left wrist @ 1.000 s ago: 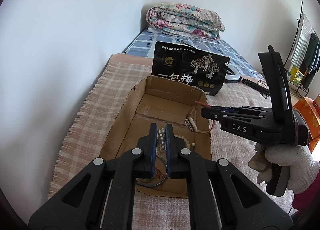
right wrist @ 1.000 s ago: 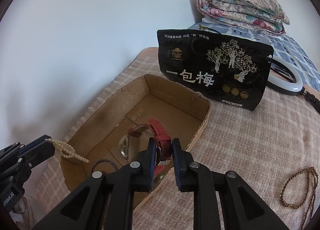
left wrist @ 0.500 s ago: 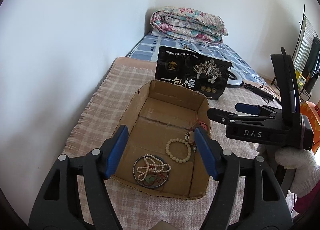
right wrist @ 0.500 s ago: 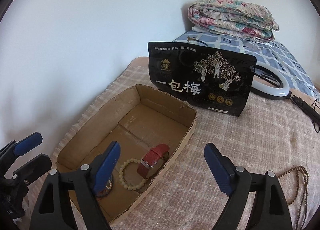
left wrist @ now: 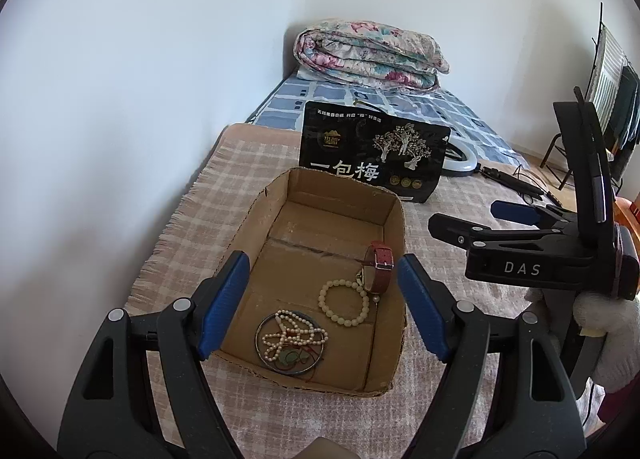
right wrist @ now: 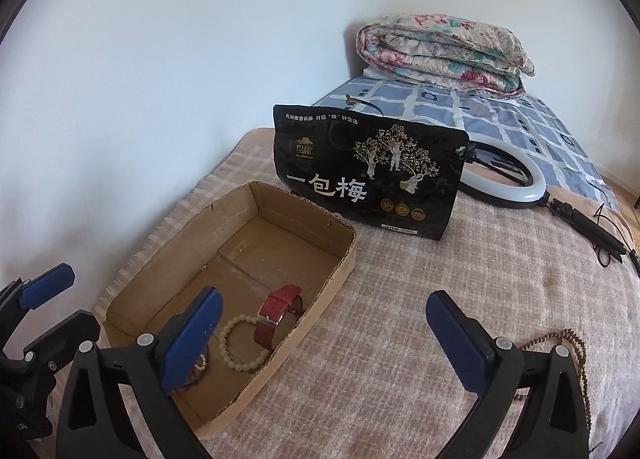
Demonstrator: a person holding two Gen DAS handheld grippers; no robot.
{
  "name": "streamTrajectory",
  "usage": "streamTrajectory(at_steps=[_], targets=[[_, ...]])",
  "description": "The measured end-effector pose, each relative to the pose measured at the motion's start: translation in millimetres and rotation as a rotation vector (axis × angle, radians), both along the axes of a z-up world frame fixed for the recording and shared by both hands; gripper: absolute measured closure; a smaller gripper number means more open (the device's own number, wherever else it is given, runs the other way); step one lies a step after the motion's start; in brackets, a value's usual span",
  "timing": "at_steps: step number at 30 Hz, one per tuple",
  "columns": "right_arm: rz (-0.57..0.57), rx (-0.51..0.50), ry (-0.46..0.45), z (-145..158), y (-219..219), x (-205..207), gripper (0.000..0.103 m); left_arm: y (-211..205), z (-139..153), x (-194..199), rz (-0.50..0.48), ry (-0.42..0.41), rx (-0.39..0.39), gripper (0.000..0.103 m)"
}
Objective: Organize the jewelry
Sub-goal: 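Move both open tools back to the brown wooden bead mala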
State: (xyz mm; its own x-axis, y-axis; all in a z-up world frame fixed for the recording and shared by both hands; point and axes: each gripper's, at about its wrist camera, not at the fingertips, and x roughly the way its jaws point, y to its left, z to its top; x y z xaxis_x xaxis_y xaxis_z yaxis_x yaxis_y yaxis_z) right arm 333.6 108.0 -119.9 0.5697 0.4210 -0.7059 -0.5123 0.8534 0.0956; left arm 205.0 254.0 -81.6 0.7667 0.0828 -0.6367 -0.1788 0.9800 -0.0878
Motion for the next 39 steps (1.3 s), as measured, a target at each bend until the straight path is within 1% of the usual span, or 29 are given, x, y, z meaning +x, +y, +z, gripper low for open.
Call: streamTrajectory(at_steps=[8,15,20,28,32,39], targets=[[-0.048,-0.005,-0.020,11,-27,-7,0.000,-20,9,-1,-0.027,-0.022,0.008,0.024],[-0.108,-0.014,-0.051,21,-63,-12,0.000,-46,16,0,-0.062,-0.036,0.015,0.024],[-0.141,-0.004,-0.066,29,-94,-16,0.000,-70,20,3,-0.097,-0.044,0.016,0.024],[-0.199,0.040,-0.047,37,-153,-19,0.000,-113,23,11,-0.168,-0.050,0.023,0.024],[-0.230,0.031,-0.055,39,-179,-21,0.000,-135,23,15,-0.200,-0.050,0.031,0.024],[-0.302,0.029,-0.060,42,-235,-25,0.000,-169,20,22,-0.257,-0.040,0.019,0.024]])
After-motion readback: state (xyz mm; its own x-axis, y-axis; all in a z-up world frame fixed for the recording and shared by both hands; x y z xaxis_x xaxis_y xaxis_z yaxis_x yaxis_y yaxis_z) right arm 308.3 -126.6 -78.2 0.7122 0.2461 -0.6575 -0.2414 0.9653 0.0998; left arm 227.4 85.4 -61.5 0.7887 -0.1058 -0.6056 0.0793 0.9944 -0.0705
